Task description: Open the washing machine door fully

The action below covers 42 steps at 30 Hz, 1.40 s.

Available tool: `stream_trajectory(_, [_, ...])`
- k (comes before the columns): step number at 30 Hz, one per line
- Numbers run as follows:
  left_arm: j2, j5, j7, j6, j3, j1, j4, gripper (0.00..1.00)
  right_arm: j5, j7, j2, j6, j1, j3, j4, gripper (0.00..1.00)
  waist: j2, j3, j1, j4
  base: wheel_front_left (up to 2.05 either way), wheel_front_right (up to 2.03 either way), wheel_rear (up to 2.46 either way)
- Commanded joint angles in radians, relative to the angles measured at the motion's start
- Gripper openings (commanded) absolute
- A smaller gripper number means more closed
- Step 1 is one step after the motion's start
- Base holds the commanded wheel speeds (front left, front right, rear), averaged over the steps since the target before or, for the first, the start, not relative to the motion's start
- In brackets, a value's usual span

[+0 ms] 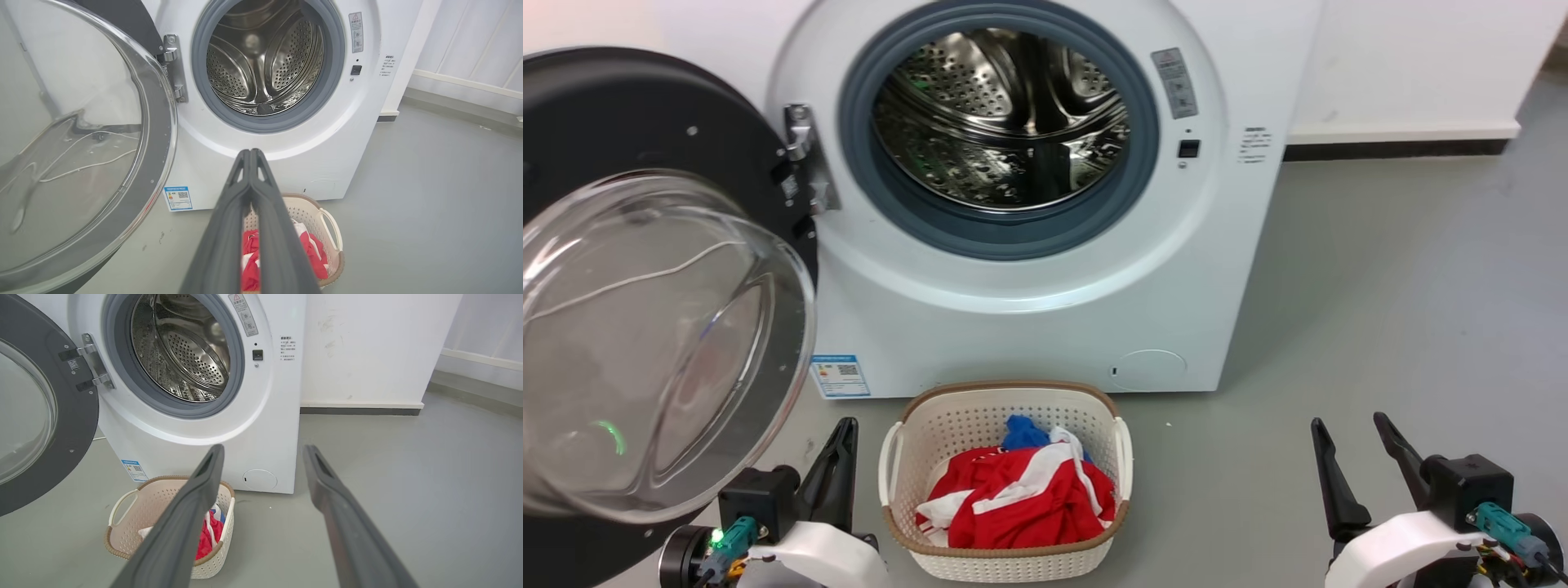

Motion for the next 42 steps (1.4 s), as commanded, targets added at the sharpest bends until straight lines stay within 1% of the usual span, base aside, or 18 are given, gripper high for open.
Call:
stream_trajectory(1, [0.002, 0.008, -0.006, 0.007, -0.001, -0.01, 0.003, 0.69, 0.002, 0.002, 0.0, 0.0, 0.001, 0.002, -0.003, 1.0, 0.0, 0.003, 0.0001, -0.017, 0.0, 0.0, 0.0])
stream_trajectory(2, [0.002, 0.011, -0.009, 0.011, -0.002, -0.011, 0.006, 0.96, 0.002, 0.002, -0.001, 0.0, 0.002, 0.002, -0.005, 1.0, 0.0, 0.004, 0.0001, -0.021, 0.0, 0.0, 0.0])
stream_trajectory(3, [0.001, 0.012, -0.005, 0.018, 0.0, -0.011, 0.011, 1.0, 0.003, 0.002, -0.001, 0.0, 0.004, 0.002, -0.005, 1.0, 0.0, 0.004, 0.0001, -0.024, 0.0, 0.0, 0.0])
stream_trajectory(9, [0.006, 0.017, -0.009, 0.039, 0.005, 0.006, 0.027, 1.0, 0.009, 0.0, -0.001, 0.0, 0.007, -0.001, -0.001, 1.0, 0.0, 0.003, 0.0001, -0.032, 0.0, 0.0, 0.0])
stream_trajectory(20, [0.011, 0.015, -0.01, 0.059, 0.006, 0.017, 0.02, 1.0, 0.02, -0.012, 0.0, 0.0, -0.018, 0.006, 0.015, 1.0, 0.0, 0.007, 0.0001, -0.019, 0.0, 0.0, 0.0])
stream_trajectory(35, [0.014, -0.01, -0.029, 0.063, 0.016, 0.016, 0.005, 1.0, 0.032, -0.03, 0.001, 0.0, -0.024, 0.01, 0.04, 1.0, 0.0, 0.008, 0.0001, -0.016, 0.0, 0.0, 0.0])
stream_trajectory(36, [0.011, -0.007, -0.023, 0.059, 0.012, 0.014, 0.01, 0.0, 0.027, -0.024, -0.001, 0.0, -0.01, 0.009, 0.041, 0.0, 0.0, 0.008, 0.0001, -0.015, 0.0, 0.0, 0.0])
stream_trajectory(39, [-0.001, -0.011, -0.019, 0.059, 0.004, 0.032, 0.036, 0.0, 0.031, -0.019, 0.0, 0.0, 0.01, 0.008, 0.069, 0.0, 0.0, 0.008, 0.0001, -0.015, 0.0, 0.0, 0.0])
stream_trajectory(42, [-0.011, -0.063, -0.008, 0.047, 0.019, 0.027, 0.039, 0.0, 0.094, -0.01, 0.0, 0.0, 0.0, 0.001, 0.076, 0.0, 0.0, 0.009, 0.0001, -0.014, 0.0, 0.0, 0.0])
